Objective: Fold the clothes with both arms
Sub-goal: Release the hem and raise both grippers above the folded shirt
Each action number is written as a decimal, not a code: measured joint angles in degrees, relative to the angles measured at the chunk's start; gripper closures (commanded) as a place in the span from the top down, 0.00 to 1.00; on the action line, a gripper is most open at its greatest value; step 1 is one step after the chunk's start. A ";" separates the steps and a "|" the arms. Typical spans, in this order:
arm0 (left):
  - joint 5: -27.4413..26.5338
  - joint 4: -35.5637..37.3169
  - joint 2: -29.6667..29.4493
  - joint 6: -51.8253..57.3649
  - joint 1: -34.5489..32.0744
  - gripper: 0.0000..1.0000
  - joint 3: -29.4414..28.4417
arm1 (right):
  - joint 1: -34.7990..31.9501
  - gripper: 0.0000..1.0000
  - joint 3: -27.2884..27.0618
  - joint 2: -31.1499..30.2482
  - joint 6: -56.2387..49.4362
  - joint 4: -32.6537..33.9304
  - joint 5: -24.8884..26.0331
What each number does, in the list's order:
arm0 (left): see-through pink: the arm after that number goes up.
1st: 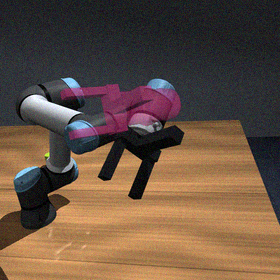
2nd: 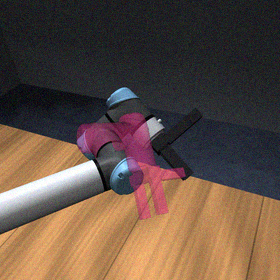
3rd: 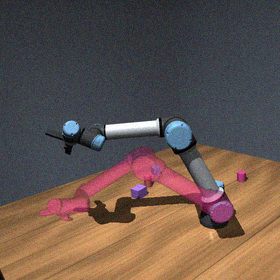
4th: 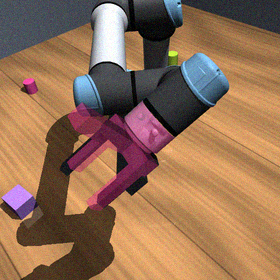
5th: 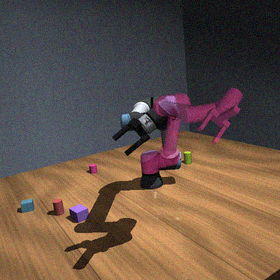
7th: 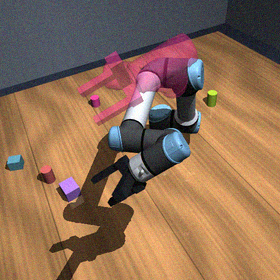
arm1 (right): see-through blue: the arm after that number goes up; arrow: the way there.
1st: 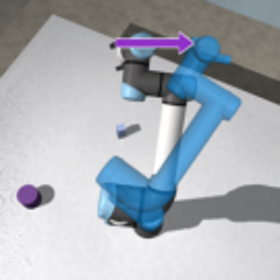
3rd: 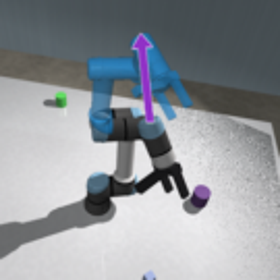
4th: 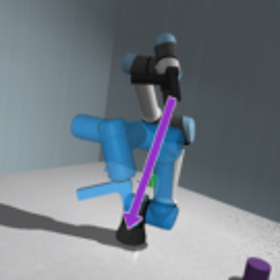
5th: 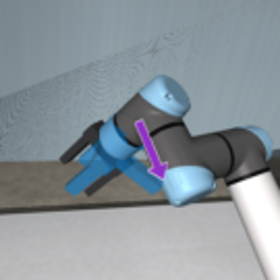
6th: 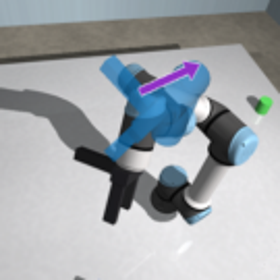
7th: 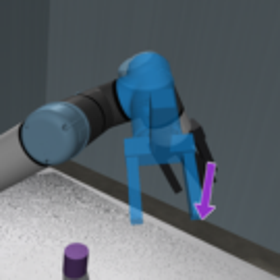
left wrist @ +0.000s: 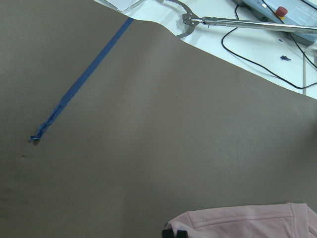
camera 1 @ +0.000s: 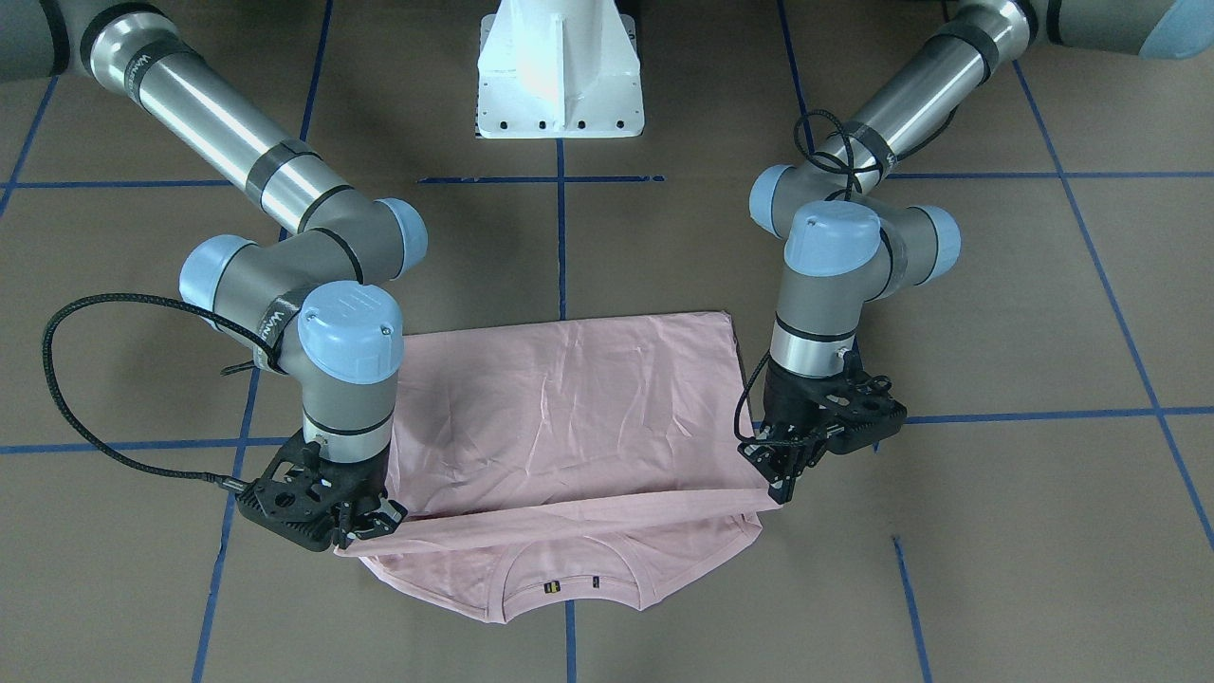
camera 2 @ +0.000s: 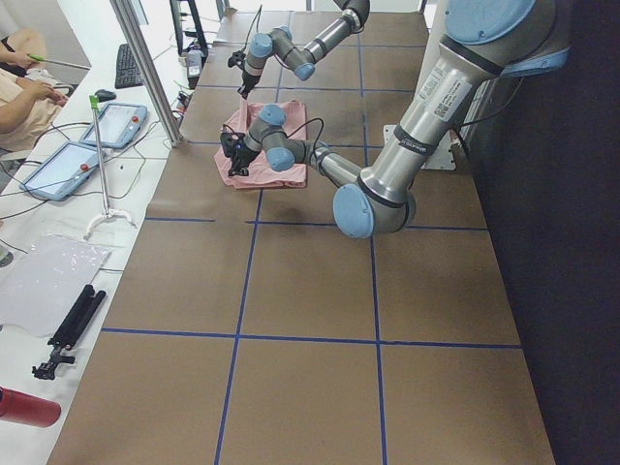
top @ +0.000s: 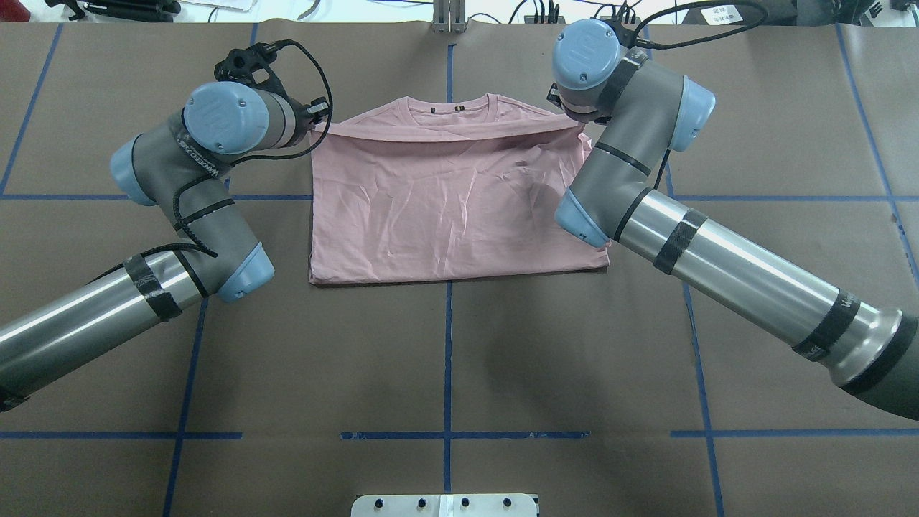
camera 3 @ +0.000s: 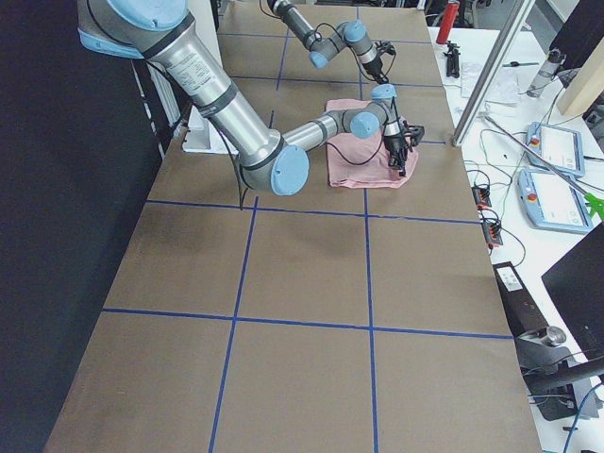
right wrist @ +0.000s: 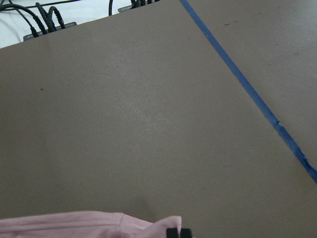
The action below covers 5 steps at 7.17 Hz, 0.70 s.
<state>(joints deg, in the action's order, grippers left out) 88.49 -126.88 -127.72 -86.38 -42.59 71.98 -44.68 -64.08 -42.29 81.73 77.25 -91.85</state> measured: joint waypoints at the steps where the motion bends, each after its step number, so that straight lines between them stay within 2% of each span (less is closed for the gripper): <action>1: 0.01 -2.10 -0.60 -0.01 0.30 0.21 -2.19 | 0.19 0.00 0.54 0.00 -0.19 -0.24 0.13; 2: 0.02 -3.36 -1.41 -0.01 0.50 0.32 -4.09 | 0.24 0.12 1.20 0.03 -0.46 -1.08 0.21; 3: 0.04 -4.83 -1.77 -0.03 0.58 0.32 -5.03 | 0.27 0.30 1.99 0.10 -0.61 -2.36 0.23; 4: 0.08 -7.11 -1.66 -0.11 0.62 0.35 -5.34 | 0.24 0.37 2.36 0.17 -0.87 -3.26 0.23; 5: 0.12 -9.33 -1.43 -0.18 0.62 0.37 -5.30 | 0.05 0.53 2.34 0.42 -1.36 -3.70 0.20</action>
<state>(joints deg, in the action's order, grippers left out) 88.60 -136.21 -129.14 -86.57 -41.96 66.67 -44.62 -61.73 -41.87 80.38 73.55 -91.66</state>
